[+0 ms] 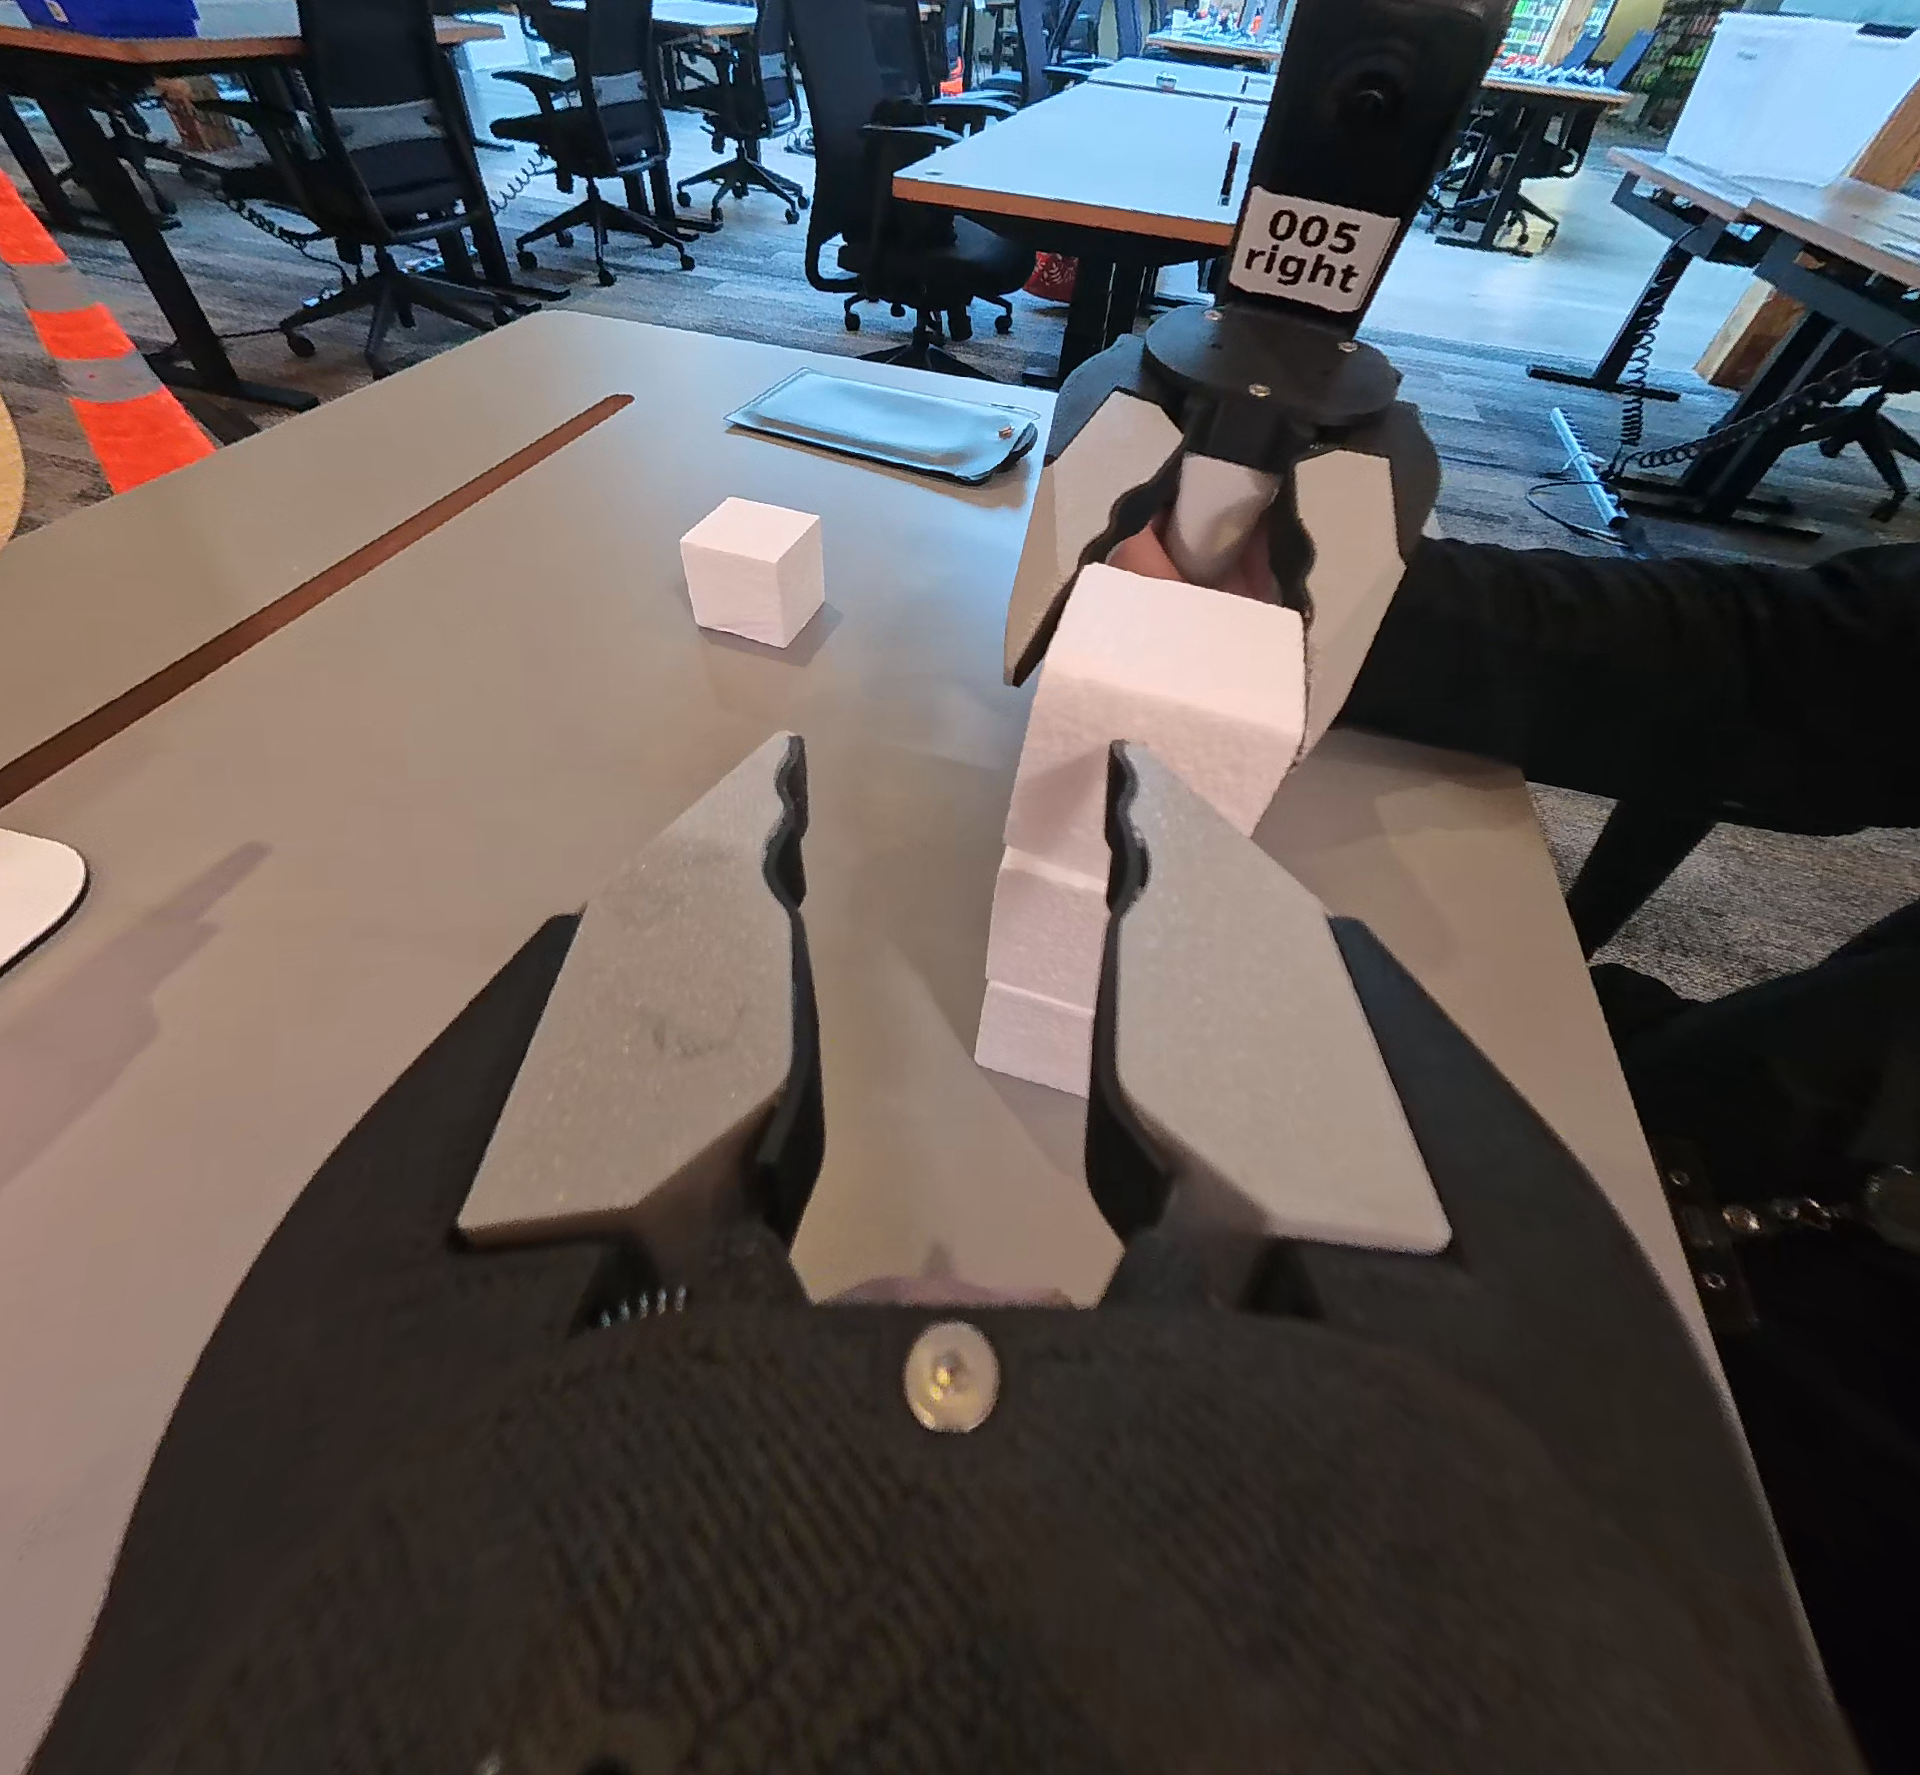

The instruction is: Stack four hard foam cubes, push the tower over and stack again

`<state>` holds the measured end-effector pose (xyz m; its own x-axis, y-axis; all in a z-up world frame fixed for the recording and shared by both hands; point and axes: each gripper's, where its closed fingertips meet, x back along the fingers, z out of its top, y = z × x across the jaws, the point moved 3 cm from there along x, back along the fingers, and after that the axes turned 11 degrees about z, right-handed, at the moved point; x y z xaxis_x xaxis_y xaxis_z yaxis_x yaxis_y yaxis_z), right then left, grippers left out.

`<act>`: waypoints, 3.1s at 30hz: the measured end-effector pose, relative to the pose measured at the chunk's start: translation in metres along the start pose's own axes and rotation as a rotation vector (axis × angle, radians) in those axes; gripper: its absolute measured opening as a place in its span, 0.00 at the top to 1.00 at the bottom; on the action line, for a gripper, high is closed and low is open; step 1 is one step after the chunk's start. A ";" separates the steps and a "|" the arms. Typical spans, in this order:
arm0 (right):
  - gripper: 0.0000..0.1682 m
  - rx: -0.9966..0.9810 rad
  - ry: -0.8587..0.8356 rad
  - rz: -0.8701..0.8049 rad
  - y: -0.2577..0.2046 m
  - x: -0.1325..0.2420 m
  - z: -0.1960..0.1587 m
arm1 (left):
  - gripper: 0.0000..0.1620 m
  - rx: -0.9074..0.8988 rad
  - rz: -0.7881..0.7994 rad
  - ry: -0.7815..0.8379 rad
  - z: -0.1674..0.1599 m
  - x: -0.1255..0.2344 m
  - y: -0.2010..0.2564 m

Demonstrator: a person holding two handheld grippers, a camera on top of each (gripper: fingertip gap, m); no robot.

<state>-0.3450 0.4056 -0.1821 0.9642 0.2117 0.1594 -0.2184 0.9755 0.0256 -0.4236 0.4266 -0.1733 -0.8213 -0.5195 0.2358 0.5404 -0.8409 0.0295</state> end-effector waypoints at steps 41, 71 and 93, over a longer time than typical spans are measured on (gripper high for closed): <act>0.55 0.046 0.223 -0.106 0.006 0.037 0.034 | 0.56 0.107 0.095 0.086 0.011 0.011 -0.024; 0.51 -0.455 -0.378 -1.081 0.149 0.163 -0.127 | 0.56 0.219 0.157 0.112 0.005 0.013 -0.046; 0.66 -0.171 0.167 -0.526 0.082 0.116 0.001 | 0.56 0.219 0.164 0.087 -0.001 0.010 -0.048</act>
<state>-0.2509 0.5104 -0.1603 0.9502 -0.3116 0.0104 0.3110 0.9448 -0.1029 -0.4580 0.4612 -0.1731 -0.7273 -0.6648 0.1706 0.6861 -0.6967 0.2096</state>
